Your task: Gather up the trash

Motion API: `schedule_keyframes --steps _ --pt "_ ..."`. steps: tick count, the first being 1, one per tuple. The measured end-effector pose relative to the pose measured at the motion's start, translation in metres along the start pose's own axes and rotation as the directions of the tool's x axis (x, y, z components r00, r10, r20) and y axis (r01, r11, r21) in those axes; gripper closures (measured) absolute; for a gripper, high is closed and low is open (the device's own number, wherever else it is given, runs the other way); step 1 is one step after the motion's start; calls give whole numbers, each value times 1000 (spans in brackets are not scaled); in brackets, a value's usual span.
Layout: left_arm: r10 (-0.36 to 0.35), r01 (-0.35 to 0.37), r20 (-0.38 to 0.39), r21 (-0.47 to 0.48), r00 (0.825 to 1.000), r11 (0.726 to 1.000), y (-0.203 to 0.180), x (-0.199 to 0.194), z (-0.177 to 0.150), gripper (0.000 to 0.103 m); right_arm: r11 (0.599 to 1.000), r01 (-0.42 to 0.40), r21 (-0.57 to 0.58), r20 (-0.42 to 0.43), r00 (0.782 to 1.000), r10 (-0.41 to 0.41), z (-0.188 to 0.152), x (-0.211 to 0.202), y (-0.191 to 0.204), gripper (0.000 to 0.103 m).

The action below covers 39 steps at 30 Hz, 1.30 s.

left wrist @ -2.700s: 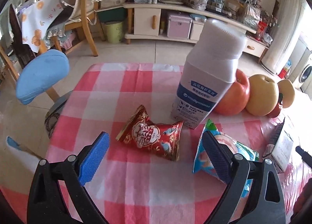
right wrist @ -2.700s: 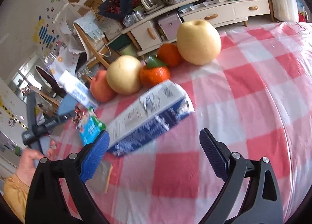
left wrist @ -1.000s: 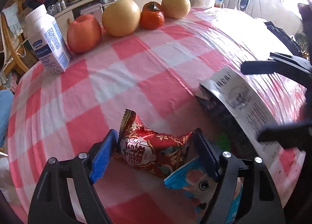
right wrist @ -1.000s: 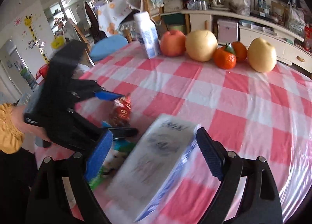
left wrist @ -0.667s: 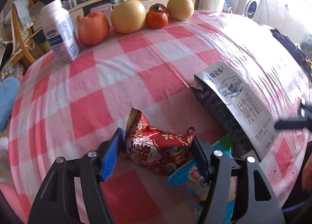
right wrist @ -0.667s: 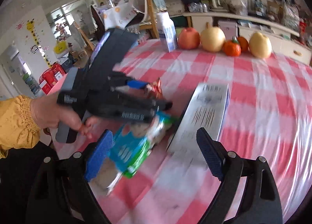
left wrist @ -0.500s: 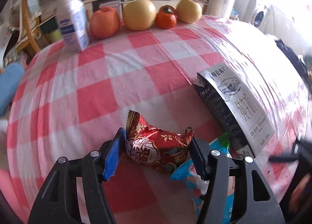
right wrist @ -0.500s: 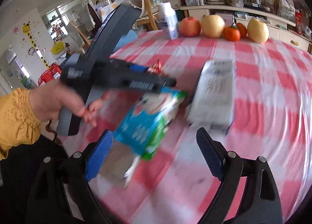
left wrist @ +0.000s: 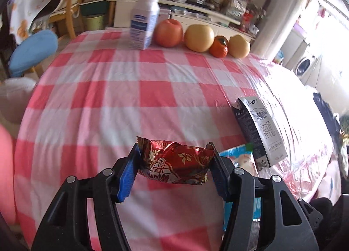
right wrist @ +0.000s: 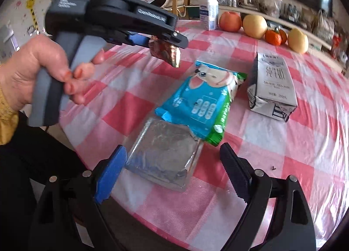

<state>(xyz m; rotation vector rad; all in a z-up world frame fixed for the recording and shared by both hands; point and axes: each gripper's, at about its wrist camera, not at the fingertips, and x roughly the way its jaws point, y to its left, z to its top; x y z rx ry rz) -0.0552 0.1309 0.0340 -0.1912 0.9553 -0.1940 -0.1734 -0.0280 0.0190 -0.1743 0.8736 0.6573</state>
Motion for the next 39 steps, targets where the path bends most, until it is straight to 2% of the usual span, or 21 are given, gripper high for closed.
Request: schedule_keyframes --steps 5,8,15,25,29,33,35,37,39 --pt "-27 27 5 -44 1000 999 17 -15 -13 42 1000 23 -11 13 1000 -22 0 5 7 17" --pt "-31 31 0 -59 1000 998 25 -19 -18 42 1000 20 -8 22 1000 -20 2 4 8 24" --pt "-54 54 10 -75 999 996 36 -29 -21 42 1000 29 -11 28 999 -29 3 3 13 33" --pt "-54 56 35 -42 998 998 36 -46 -20 42 998 52 -36 24 998 -51 3 1 26 41" --pt "-60 62 43 -38 997 997 36 -51 -19 42 996 64 -59 25 998 -62 4 2 31 41" --pt "-72 74 53 -41 996 996 36 -58 -17 42 999 43 -32 13 999 -43 7 6 30 38" --pt "-76 78 57 -45 995 996 37 -61 -16 42 999 28 -19 4 1000 -27 8 9 28 34" --pt "-78 82 60 -51 995 995 38 -63 -15 42 998 33 -51 1 999 -33 6 13 35 24" --pt "-80 84 65 -57 995 995 41 -65 -14 42 994 47 -96 4 999 -47 5 16 44 23"
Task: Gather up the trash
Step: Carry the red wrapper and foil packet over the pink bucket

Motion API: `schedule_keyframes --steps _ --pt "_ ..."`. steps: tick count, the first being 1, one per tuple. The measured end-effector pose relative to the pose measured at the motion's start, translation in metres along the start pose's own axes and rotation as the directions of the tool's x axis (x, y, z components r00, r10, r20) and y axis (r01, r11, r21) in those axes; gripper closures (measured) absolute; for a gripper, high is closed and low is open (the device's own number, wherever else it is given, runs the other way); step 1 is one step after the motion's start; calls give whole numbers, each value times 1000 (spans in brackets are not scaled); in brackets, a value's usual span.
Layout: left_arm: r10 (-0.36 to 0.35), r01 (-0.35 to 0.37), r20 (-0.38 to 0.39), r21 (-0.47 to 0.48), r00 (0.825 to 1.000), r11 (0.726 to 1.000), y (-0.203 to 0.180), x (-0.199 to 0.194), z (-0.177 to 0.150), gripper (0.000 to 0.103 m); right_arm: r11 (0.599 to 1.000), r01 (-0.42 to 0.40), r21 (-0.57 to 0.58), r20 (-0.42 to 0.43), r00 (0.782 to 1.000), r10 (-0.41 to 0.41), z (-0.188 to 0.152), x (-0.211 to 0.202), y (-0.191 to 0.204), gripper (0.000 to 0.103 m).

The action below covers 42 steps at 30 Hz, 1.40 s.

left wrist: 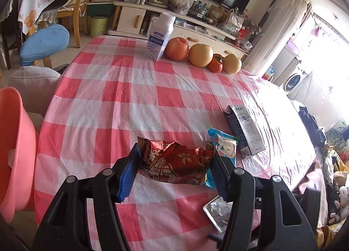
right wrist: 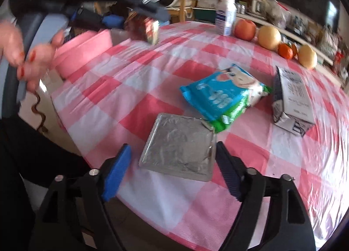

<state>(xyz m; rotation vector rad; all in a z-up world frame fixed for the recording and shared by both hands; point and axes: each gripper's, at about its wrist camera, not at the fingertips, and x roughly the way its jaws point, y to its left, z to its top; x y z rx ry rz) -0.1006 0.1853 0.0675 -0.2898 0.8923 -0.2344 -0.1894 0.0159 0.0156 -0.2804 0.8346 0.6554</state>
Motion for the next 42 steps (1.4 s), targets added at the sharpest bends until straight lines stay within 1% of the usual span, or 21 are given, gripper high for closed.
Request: schedule_keyframes --steps 2,3,4,12,15,24,28,33,35,37,39,42 --pt "-1 1 3 -6 1000 1000 1 -3 1 42 1000 -2 -5 2 1000 2 1 1 2 27" --pt "-3 3 3 -8 1000 1000 2 -3 1 42 1000 -9 -3 4 1000 9 2 2 2 36" --pt "-5 5 5 -11 1000 1000 2 -5 1 42 1000 -8 -4 6 1000 8 3 1 3 37" --pt "-14 14 21 -31 1000 999 10 -17 5 42 1000 -17 -11 -7 1000 17 10 6 7 39" --pt "-18 20 35 -43 999 999 13 -24 6 42 999 -32 -14 2 999 32 15 3 13 39" --pt "-15 23 96 -87 995 996 33 -49 14 42 997 -77 -3 64 995 77 51 -11 31 39" --pt "7 10 143 -118 990 993 47 -67 20 42 994 -110 -23 114 987 112 79 -15 47 39" --pt "69 -28 211 -192 975 981 79 -95 27 41 985 -158 -74 163 972 168 115 -16 74 39" --pt "119 -62 238 -234 964 970 98 -108 29 41 979 -175 -108 183 964 193 131 -15 89 39" --pt "164 -90 259 -276 952 957 116 -121 30 41 970 -194 -144 199 955 220 149 -12 104 39" --pt "219 -120 278 -333 935 935 138 -134 29 41 965 -201 -171 211 949 235 164 -9 116 39" --pt "290 -162 285 -400 913 902 167 -147 26 41 954 -221 -203 227 937 266 190 1 134 38"
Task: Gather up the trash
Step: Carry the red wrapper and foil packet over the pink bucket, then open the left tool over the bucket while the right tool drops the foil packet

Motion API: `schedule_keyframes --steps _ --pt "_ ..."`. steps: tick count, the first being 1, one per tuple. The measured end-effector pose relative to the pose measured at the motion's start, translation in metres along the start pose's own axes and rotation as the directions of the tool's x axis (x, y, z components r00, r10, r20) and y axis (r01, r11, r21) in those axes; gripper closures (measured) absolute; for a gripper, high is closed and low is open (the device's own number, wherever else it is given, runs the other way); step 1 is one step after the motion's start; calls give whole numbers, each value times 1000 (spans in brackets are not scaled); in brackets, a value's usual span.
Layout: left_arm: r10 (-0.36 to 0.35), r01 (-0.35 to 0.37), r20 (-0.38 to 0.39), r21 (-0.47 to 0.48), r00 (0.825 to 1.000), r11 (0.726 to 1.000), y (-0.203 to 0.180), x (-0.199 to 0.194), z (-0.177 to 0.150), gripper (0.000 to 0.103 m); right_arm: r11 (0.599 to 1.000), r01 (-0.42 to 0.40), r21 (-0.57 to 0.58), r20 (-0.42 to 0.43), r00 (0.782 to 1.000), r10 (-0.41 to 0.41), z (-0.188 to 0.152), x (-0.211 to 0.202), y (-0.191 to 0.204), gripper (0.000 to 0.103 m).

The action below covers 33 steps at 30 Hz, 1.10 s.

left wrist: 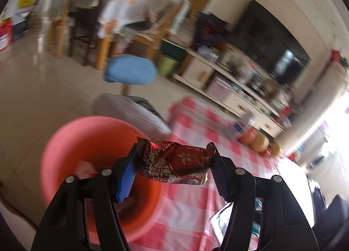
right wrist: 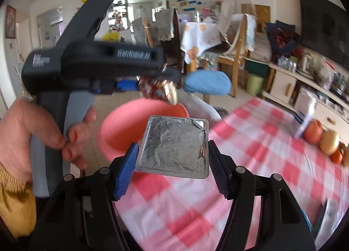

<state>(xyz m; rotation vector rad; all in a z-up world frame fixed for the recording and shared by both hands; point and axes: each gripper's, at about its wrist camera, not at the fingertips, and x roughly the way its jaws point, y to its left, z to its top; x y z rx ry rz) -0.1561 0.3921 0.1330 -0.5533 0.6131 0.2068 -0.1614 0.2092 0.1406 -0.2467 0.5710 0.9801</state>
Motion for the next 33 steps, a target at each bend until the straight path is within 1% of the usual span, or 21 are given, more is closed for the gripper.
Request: schedule_keyframes --steps 3,6,8,9,10,11,12,14,15,16,18,20,22,25,30,33 --pt "25 -23 26 -89 999 996 32 -3 10 41 1000 -14 -20 11 1000 15 18 20 8 38" --pt "61 -56 36 -134 997 989 52 -1 16 39 998 -41 -41 8 999 41 34 49 16 37" --pt "86 -76 49 -175 995 982 67 1 20 31 997 -28 -66 3 1000 28 38 67 22 36" --pt "93 -82 48 -190 995 978 72 2 21 28 997 -12 -75 -11 1000 11 38 80 25 28" --pt "104 -92 43 -220 994 971 80 4 22 23 997 -2 -74 -29 1000 0 37 89 25 17" --pt "113 -101 37 -240 993 966 85 6 23 17 997 11 -70 -46 999 -14 34 98 25 17" --pt "129 -117 29 -261 991 958 90 7 22 14 998 20 -63 -48 999 -23 30 100 22 17" --pt "155 -143 19 -288 988 947 96 8 21 12 1000 14 -12 -43 999 -14 22 97 14 16" --pt "159 -147 18 -294 987 944 96 8 21 12 1000 13 12 -37 999 -12 18 93 10 13" --pt "159 -145 25 -290 987 946 96 7 20 12 999 36 40 -27 999 -35 13 85 4 11" --pt "155 -135 56 -263 986 955 90 4 20 12 995 69 68 -15 998 -68 7 73 -3 10" --pt "147 -122 108 -206 983 971 77 -2 20 9 992 95 81 -14 995 -94 0 60 -11 10" --pt "129 -107 131 -163 983 981 67 -5 20 8 988 124 88 -16 992 -123 -7 47 -18 10" --pt "81 -65 125 -129 989 990 52 -3 18 8 983 158 92 -12 987 -158 -19 26 -25 9" --pt "59 -51 107 -75 992 996 30 3 15 8 973 221 63 -6 975 -221 -37 -2 -33 7" --pt "47 -44 103 -34 994 998 15 3 10 8 968 243 60 2 970 -244 -45 -17 -37 6"
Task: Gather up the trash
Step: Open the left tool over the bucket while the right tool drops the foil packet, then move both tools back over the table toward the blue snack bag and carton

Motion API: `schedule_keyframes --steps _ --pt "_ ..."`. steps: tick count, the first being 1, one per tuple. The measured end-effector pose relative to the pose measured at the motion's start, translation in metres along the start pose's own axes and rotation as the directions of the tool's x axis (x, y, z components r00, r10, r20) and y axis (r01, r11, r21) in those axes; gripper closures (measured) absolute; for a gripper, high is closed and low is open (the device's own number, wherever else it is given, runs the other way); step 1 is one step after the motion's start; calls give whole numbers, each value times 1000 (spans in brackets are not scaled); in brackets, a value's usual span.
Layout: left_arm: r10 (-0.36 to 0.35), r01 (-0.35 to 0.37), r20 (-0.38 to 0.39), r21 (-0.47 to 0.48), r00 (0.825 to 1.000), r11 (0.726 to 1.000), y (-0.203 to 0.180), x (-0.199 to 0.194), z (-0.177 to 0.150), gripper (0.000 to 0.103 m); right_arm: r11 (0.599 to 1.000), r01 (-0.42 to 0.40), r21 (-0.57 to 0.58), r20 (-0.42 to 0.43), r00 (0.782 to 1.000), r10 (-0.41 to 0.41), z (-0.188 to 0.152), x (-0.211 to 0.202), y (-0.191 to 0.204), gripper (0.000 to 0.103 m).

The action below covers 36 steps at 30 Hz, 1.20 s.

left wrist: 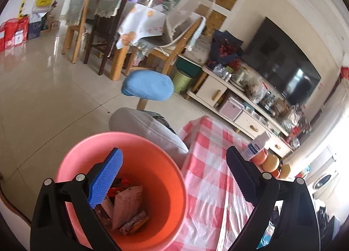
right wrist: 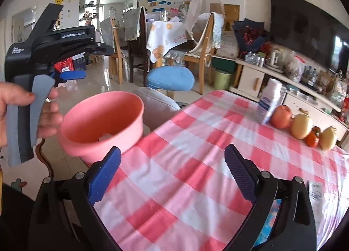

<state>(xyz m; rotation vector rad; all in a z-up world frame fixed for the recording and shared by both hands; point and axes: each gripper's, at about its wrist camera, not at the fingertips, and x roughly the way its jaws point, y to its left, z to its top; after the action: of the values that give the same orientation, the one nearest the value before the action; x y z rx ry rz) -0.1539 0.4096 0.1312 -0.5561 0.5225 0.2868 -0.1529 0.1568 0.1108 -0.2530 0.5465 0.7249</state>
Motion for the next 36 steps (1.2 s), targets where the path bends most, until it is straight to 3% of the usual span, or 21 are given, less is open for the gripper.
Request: schedule_keyframes --steps 10,19,26,36 --pt "-72 77 -45 136 996 988 -70 -4 -17 8 994 109 -22 46 993 -108 -19 -46 -23 4" --pt "-109 122 -70 215 992 969 -125 -13 -38 8 979 203 0 109 973 -202 -30 -86 -50 4" --pt "-112 145 -144 247 983 958 -154 -11 -64 8 966 252 62 115 959 -257 -44 -110 -82 4" --pt "-113 165 -176 315 978 935 -193 -14 -100 8 940 297 167 99 944 -315 -67 -137 -129 4"
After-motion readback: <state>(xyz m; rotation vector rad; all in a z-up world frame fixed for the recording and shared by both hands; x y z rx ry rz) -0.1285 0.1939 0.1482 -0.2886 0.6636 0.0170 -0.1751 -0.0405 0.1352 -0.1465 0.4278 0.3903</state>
